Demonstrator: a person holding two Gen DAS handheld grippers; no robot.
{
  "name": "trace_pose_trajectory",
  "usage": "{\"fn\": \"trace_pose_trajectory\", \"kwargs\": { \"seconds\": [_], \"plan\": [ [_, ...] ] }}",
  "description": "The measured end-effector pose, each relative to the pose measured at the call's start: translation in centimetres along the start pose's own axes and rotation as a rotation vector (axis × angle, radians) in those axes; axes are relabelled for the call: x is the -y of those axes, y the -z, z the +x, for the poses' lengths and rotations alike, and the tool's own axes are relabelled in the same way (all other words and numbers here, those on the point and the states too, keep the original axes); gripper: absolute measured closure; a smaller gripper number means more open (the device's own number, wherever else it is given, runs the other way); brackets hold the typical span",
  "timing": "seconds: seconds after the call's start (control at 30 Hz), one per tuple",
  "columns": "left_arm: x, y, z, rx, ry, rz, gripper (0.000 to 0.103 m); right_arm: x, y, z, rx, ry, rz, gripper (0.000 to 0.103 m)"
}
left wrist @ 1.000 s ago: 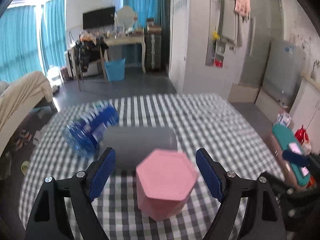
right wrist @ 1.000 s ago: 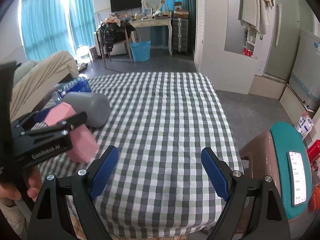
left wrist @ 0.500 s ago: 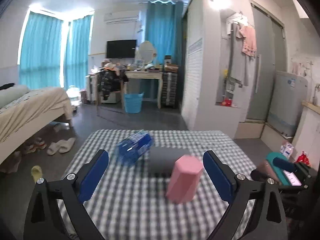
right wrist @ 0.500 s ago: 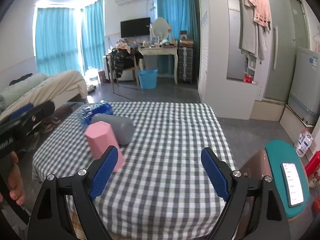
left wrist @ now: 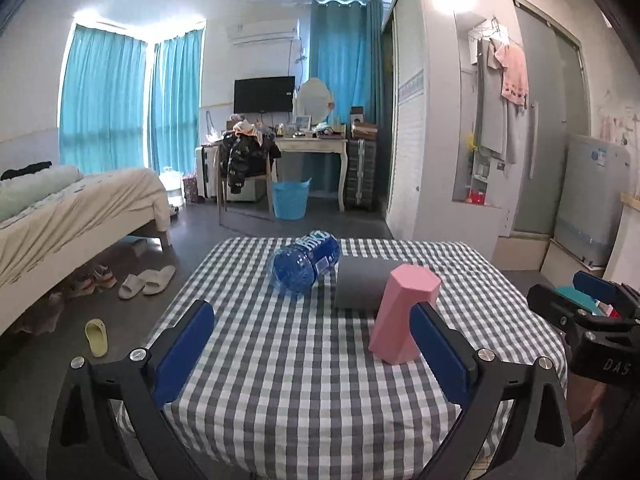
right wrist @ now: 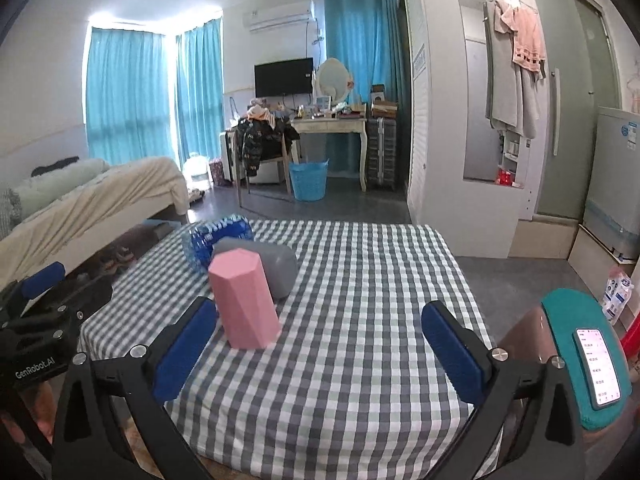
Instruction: Flip cup upside down
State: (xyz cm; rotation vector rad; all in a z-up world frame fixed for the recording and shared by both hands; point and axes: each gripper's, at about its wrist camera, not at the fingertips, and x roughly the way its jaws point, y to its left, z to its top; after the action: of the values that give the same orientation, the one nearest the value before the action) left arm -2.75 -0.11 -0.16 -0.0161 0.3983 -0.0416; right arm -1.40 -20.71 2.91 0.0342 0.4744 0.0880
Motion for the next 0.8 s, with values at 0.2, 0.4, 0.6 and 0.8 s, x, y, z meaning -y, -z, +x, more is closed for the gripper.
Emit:
{"fn": "trace_pose_trajectory", "kwargs": {
  "seconds": [0.2, 0.4, 0.6, 0.8],
  "plan": [
    [0.59, 0.20, -0.06, -0.016, 0.018, 0.011, 0.002, -0.57, 0.24, -0.45, 0.006, -0.013, -0.016, 0.000],
    [0.78, 0.24, -0.16, -0.018, 0.016, 0.008, 0.001, -0.08, 0.39, -0.76, 0.008, -0.010, -0.006, 0.000],
    [0.82, 0.07, -0.15, -0.024, 0.032, -0.002, 0.000, 0.04, 0.33, -0.66, 0.004, -0.010, -0.006, 0.000],
    [0.80, 0.11, -0.01, -0.027, 0.011, -0.005, 0.000, -0.04, 0.43, -0.51, -0.002, -0.017, -0.005, 0.000]
  ]
}}
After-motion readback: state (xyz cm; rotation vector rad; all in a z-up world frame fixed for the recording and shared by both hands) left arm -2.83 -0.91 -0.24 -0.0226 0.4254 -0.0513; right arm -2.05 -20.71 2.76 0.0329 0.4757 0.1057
